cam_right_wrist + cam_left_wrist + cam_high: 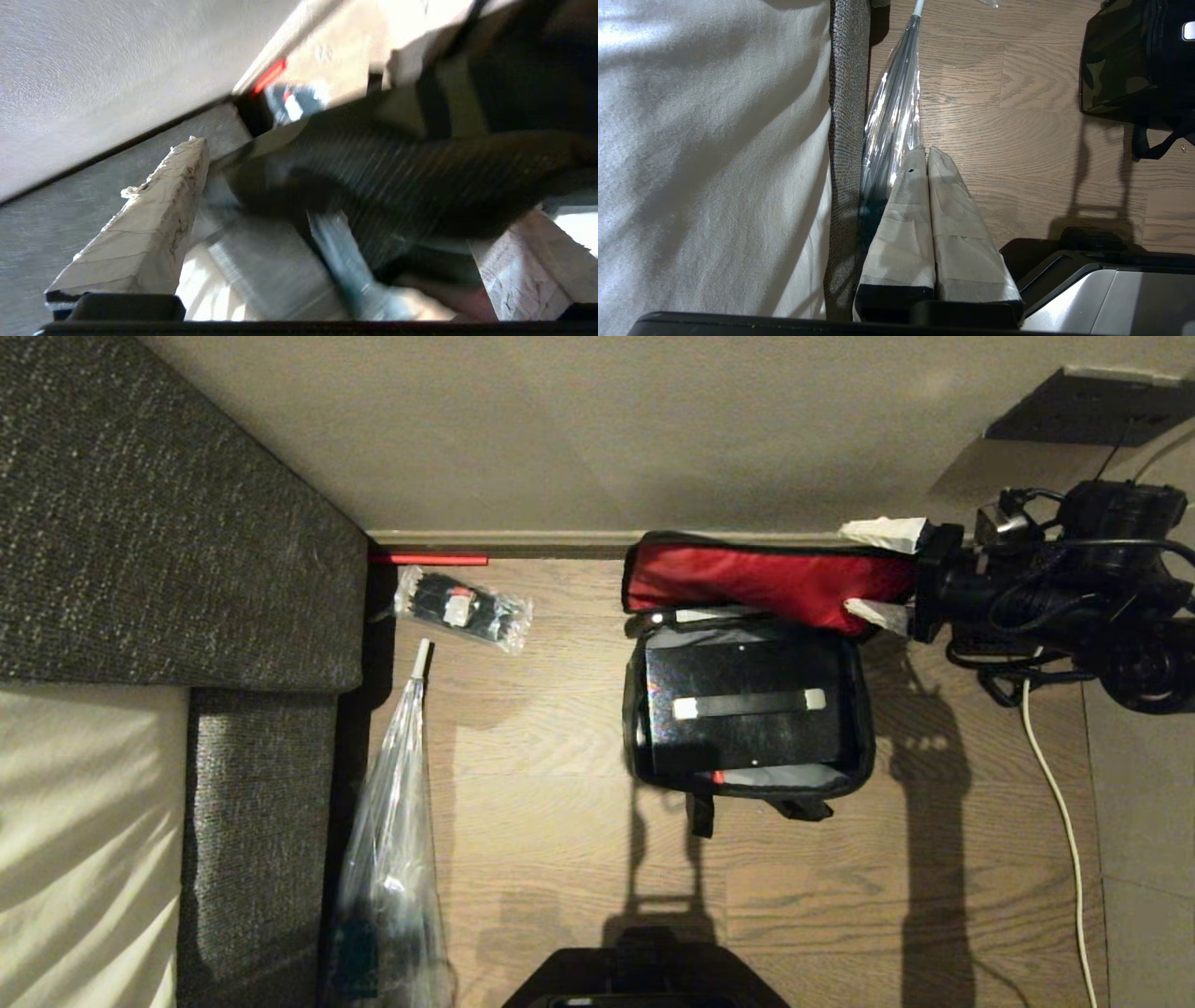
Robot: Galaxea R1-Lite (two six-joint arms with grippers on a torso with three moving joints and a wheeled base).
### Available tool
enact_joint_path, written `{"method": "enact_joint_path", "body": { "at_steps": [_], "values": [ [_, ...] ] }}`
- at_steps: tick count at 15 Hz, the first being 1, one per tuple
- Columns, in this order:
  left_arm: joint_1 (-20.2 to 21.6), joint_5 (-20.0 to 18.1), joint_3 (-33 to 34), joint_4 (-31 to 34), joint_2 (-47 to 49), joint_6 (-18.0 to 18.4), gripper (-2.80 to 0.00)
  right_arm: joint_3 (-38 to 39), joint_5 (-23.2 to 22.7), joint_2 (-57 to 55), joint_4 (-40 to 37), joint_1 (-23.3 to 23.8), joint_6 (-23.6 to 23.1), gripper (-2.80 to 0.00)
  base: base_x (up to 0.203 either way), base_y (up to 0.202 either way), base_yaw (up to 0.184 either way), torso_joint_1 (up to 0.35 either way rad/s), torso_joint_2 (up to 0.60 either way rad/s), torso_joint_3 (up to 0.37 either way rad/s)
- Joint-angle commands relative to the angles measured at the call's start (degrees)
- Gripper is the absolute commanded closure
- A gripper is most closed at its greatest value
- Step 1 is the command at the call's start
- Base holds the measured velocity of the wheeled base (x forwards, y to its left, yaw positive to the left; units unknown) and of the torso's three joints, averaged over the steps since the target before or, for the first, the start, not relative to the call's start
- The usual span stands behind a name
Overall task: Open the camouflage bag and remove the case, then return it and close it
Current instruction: Open the top of the storage box
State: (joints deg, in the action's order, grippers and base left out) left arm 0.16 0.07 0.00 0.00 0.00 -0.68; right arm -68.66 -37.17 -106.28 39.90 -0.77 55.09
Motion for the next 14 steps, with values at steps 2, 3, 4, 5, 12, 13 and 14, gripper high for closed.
{"method": "enact_joint_path", "body": {
  "at_steps": [2, 3, 4, 5, 12, 13, 14],
  "values": [
    [0.0, 0.0, 0.0, 0.0, 0.0, 0.0, 0.0, 0.8, 0.6, 0.2, 1.3, 0.0, -4.9, -2.8, 0.0, 0.0, 0.0, 0.0, 0.0, 0.0],
    [0.0, 0.0, 0.0, 0.0, 0.0, 0.0, 0.0, 0.7, 0.6, 0.2, 1.4, 0.0, -5.3, -2.8, 0.0, 0.0, 0.0, 0.0, 0.0, 0.0],
    [0.0, 0.0, 0.0, 0.0, 0.0, 0.0, 0.0, 0.5, 0.6, 0.1, 1.7, 0.0, -5.5, -2.8, 0.0, 0.0, 0.0, 0.0, 0.0, 0.0],
    [0.0, 0.0, 0.0, 0.0, 0.0, 0.0, 0.0, 0.7, 0.8, 0.0, 2.7, 0.0, -5.6, -2.8, 0.0, 0.0, 0.0, 0.0, 0.0, 0.0],
    [0.0, 0.0, 0.0, 0.0, 0.0, 0.0, 0.0, 2.0, 2.6, -0.2, 6.7, 0.0, -12.2, -2.8, 0.0, 0.0, 0.0, 0.0, 0.0, 0.0],
    [0.0, 0.0, 0.0, 0.0, 0.0, 0.0, 0.0, 3.0, 2.5, -0.2, 6.8, -0.1, -13.0, -2.8, 0.0, 0.0, 0.0, 0.0, 0.0, 0.0],
    [0.0, 0.0, 0.0, 0.0, 0.0, 0.0, 0.0, 3.5, 2.5, -0.2, 6.8, -0.1, -13.6, -2.8, 0.0, 0.0, 0.0, 0.0, 0.0, 0.0]
  ]
}}
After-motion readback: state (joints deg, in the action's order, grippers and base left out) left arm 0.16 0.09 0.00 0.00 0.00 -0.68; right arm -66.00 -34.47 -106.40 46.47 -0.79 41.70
